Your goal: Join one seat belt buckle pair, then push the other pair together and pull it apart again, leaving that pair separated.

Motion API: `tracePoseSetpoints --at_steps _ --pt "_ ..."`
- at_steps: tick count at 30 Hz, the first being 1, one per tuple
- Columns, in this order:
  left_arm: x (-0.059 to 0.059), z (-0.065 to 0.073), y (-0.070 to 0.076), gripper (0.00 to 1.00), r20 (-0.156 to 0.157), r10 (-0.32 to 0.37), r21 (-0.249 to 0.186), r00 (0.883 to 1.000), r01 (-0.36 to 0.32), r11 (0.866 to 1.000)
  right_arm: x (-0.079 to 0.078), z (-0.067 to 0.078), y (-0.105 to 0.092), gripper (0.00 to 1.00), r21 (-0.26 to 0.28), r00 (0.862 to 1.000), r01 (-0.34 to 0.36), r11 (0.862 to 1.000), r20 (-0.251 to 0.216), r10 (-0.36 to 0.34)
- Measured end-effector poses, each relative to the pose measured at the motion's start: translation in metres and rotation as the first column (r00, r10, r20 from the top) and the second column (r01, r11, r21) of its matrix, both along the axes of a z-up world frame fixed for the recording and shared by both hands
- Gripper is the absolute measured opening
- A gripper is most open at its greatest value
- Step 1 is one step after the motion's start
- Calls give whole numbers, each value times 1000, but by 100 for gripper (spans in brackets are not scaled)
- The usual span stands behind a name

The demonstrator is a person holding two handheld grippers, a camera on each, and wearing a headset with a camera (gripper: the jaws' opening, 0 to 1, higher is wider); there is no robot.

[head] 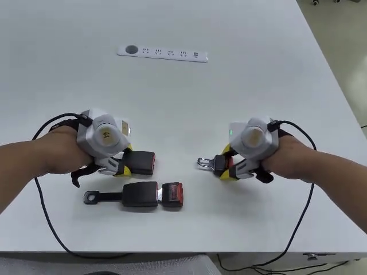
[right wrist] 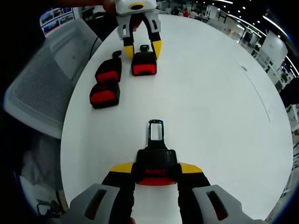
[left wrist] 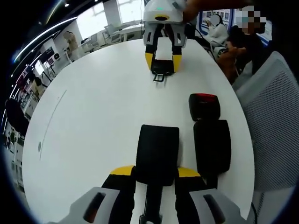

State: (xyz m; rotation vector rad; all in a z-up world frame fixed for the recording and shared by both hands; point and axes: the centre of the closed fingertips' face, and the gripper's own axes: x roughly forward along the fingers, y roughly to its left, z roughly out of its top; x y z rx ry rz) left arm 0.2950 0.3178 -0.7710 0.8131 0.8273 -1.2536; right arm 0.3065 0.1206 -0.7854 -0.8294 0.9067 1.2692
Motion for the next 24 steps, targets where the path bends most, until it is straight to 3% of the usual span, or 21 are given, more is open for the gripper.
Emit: tracePoseSetpoints --at_steps 10,19,24 --pt "6 -7 2 32 -24 30 15 999 -29 999 -5 2 3 32 -4 999 -31 1000 -17 31" --pt "9 -11 6 32 -33 100 -16 994 -100 995 -4 3 4 32 -28 999 -50 998 -14 49" --pt "7 -11 4 32 -31 89 -15 996 -89 996 -5 6 5 32 -47 998 -57 997 -18 57"
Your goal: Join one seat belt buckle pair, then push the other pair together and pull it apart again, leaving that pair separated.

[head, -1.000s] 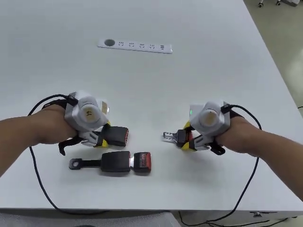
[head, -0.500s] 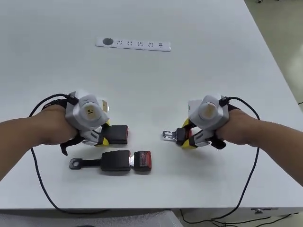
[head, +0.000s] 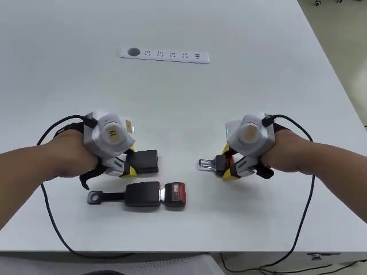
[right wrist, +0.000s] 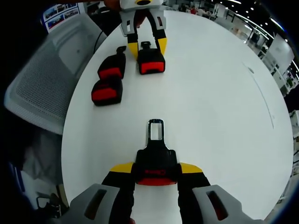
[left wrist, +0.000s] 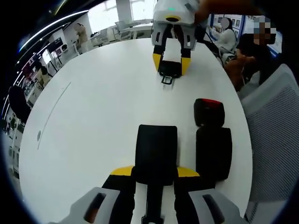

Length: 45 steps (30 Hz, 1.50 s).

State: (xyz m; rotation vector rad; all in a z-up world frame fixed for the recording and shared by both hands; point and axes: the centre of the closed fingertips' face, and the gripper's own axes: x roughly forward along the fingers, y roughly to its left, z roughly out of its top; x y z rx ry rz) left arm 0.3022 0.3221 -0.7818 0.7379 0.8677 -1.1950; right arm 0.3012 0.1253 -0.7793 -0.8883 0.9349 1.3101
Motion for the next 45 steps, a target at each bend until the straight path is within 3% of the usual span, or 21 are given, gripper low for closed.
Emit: tracePoseSetpoints --at_steps 2,7,10,12,24,27,36,38,41,45 --pt "0 0 0 32 2 -15 3 1000 15 1000 5 -5 1 32 5 1000 -3 1000 -1 3" --pt "1 -1 0 32 -8 -16 5 1000 16 1000 3 1 15 32 13 1000 -16 1000 -1 16" --pt "0 -1 0 32 -8 -3 7 1000 3 1000 9 -8 25 32 22 1000 -17 1000 1 17" --pt "0 0 0 32 -8 -2 4 1000 2 1000 5 -1 34 32 39 1000 -15 999 6 14" --pt "-2 -1 -2 32 -18 -17 10 1000 17 1000 1 -6 88 32 90 999 -51 995 16 50" --pt "-1 -2 -2 32 -18 -17 13 1000 17 1000 -1 -2 98 32 102 998 -59 993 21 57" --pt "-1 -2 0 32 -22 -27 19 999 28 999 1 2 116 32 135 997 -79 988 25 77" --pt "-1 -1 0 32 -22 -36 25 999 37 999 3 -5 118 32 116 995 -94 989 28 92" --pt "-2 0 -1 32 -23 -49 21 999 49 999 4 -3 118 31 113 996 -85 990 9 85" --pt "-2 -2 -1 31 -29 -61 32 998 62 998 2 -3 120 30 85 994 -108 990 20 107"
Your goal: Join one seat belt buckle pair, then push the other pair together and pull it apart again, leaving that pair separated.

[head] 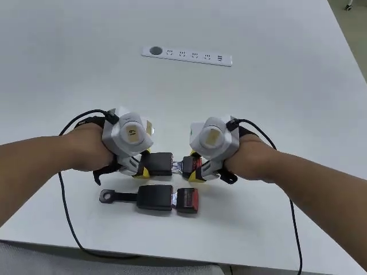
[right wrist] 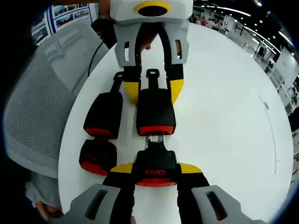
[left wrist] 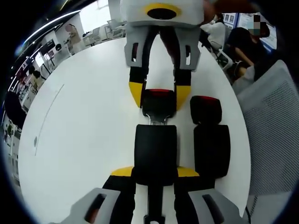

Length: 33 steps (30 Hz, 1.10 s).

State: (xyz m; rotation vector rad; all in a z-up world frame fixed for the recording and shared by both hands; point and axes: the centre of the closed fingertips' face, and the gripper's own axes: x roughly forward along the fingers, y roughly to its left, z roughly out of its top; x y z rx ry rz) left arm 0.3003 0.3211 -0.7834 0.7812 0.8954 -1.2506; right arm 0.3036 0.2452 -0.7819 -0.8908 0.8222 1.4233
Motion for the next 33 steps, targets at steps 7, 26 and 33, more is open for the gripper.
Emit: tracePoseSetpoints --at_steps 7,26,33 --pt "-2 1 -2 31 -6 -22 2 1000 22 1000 -2 -3 2 30 -2 1000 0 1000 -5 0" --pt "-2 2 -2 31 -7 -32 5 999 32 999 -1 -1 13 30 -32 1000 -9 999 -6 9" --pt "-1 0 -1 31 -7 -24 14 1000 24 1000 -1 1 13 30 7 1000 -4 1000 -5 4"
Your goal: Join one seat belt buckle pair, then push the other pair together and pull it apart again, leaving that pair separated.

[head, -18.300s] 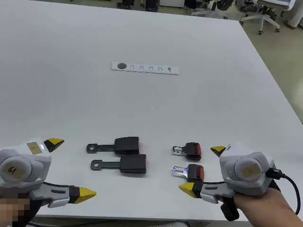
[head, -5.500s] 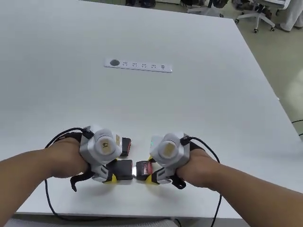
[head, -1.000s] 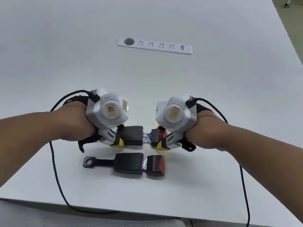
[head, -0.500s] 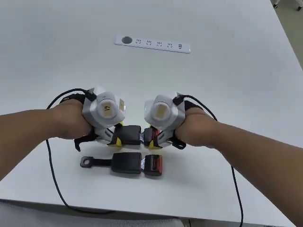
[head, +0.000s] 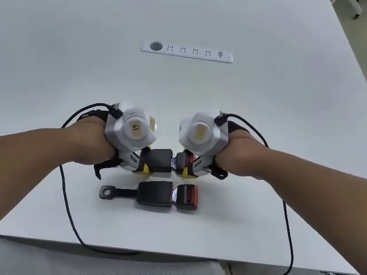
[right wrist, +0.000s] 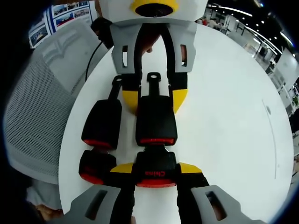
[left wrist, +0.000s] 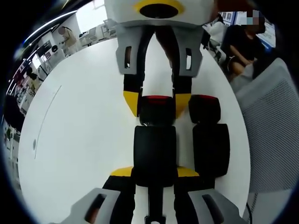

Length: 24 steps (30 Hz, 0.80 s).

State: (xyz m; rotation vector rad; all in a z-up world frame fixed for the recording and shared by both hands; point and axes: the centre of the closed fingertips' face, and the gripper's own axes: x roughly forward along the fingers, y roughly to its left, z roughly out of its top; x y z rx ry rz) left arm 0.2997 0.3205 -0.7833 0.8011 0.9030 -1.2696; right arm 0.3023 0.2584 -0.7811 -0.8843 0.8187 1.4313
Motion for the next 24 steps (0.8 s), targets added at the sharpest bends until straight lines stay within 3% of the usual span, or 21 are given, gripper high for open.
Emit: tracePoseSetpoints --at_steps 8,24 --pt "0 1 0 31 2 -8 -17 1000 8 1000 -1 0 -1 30 26 1000 5 1000 2 -5" --pt "0 1 0 31 2 -14 -19 1000 14 1000 0 -1 -14 31 5 1000 29 1000 -7 -29"
